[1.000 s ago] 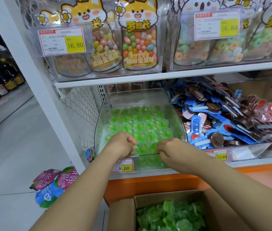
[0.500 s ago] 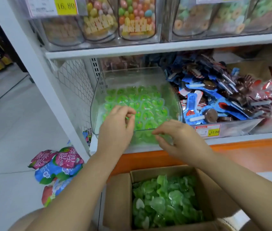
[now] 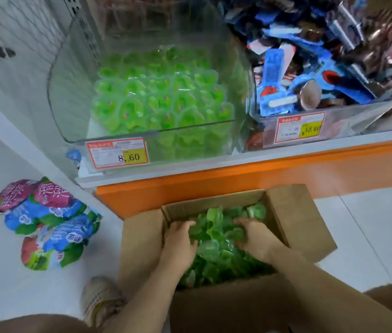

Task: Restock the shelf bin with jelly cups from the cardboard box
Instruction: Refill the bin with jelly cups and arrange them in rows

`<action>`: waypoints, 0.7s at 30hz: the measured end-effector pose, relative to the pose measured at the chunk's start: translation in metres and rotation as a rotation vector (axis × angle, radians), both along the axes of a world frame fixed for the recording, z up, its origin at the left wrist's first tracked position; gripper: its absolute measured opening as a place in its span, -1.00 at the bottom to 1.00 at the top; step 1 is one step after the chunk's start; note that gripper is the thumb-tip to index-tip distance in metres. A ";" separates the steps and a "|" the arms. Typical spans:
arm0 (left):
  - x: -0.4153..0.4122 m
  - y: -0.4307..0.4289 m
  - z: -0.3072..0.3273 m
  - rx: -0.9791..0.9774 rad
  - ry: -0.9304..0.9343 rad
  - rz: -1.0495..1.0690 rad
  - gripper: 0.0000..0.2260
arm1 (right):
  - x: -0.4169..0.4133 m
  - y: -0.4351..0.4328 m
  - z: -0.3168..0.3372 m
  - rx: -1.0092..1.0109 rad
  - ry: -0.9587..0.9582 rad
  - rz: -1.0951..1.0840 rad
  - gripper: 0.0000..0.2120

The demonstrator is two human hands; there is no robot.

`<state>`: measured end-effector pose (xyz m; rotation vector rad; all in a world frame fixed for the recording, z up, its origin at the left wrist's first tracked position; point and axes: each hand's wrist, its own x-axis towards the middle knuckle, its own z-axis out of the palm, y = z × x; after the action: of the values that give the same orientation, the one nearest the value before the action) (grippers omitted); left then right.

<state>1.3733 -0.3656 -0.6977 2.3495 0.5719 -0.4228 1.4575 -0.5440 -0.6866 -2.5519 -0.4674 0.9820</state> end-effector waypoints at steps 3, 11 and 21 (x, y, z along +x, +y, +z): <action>0.007 -0.004 -0.019 -0.009 0.183 0.040 -0.43 | 0.006 0.006 -0.023 -0.040 0.055 -0.021 -0.38; 0.010 -0.001 -0.051 -0.130 0.234 0.099 -0.28 | 0.021 0.012 -0.054 -0.064 0.143 -0.030 -0.62; 0.016 0.000 -0.056 -0.093 0.272 -0.040 -0.21 | 0.018 0.008 -0.057 0.073 0.270 -0.143 -0.78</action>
<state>1.3890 -0.3657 -0.7534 2.2326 0.6164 -0.7787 1.4751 -0.5356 -0.7439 -2.3062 -0.2367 1.2093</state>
